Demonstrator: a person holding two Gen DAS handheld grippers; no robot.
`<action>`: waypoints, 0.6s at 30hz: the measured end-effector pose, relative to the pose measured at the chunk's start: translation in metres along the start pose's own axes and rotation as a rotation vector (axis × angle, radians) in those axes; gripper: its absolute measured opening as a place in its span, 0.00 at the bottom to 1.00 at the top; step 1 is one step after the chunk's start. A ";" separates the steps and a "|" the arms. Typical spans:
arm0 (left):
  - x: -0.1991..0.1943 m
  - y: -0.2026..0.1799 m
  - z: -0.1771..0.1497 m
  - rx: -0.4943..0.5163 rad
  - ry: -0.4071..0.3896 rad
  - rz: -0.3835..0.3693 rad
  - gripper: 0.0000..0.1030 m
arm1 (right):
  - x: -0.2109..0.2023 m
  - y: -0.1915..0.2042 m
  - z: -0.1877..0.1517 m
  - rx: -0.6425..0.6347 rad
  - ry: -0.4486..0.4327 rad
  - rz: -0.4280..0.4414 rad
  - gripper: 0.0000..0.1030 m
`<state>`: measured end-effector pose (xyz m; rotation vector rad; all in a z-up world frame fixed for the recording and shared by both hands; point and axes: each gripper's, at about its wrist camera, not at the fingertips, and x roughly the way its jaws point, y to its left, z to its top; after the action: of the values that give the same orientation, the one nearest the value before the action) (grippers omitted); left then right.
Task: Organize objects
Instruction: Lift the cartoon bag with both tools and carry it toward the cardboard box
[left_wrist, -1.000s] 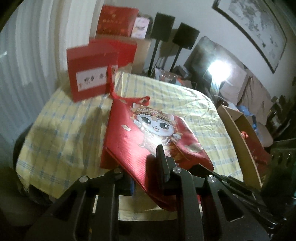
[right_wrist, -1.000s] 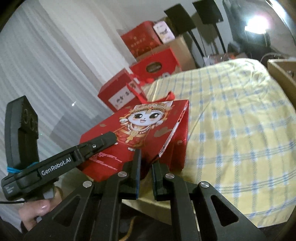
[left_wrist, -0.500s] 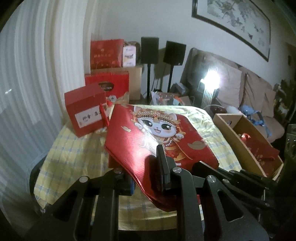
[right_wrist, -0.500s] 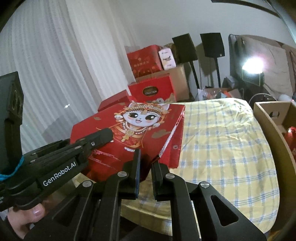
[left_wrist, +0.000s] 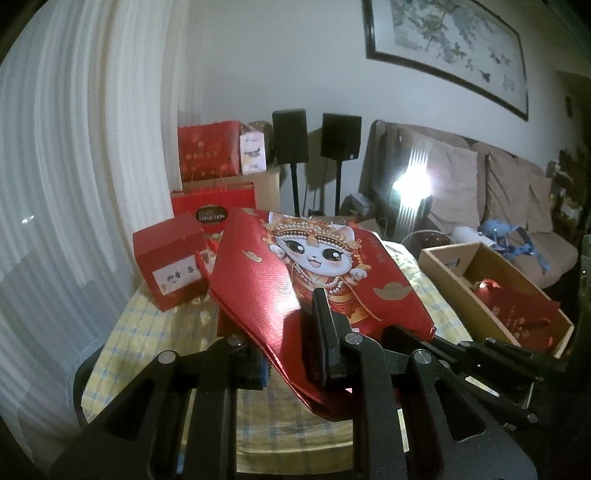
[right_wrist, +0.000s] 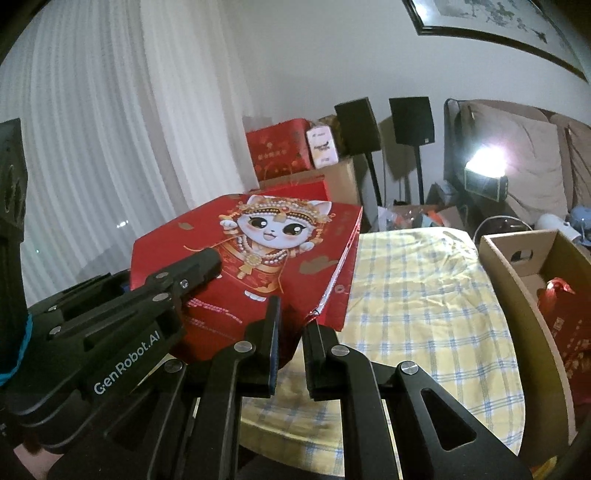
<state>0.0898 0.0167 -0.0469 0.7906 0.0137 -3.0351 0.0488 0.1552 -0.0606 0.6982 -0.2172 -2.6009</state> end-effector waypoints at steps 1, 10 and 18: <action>-0.001 -0.002 0.001 -0.002 -0.003 0.002 0.17 | -0.001 -0.002 0.000 0.005 -0.003 0.005 0.10; -0.005 -0.024 0.007 0.002 -0.042 -0.019 0.17 | -0.017 -0.015 0.005 -0.029 -0.038 -0.024 0.10; -0.011 -0.040 0.007 0.021 -0.085 -0.010 0.17 | -0.026 -0.038 0.013 0.003 -0.038 0.049 0.10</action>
<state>0.0958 0.0567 -0.0353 0.6644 -0.0141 -3.0805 0.0483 0.2007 -0.0481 0.6368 -0.2474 -2.5693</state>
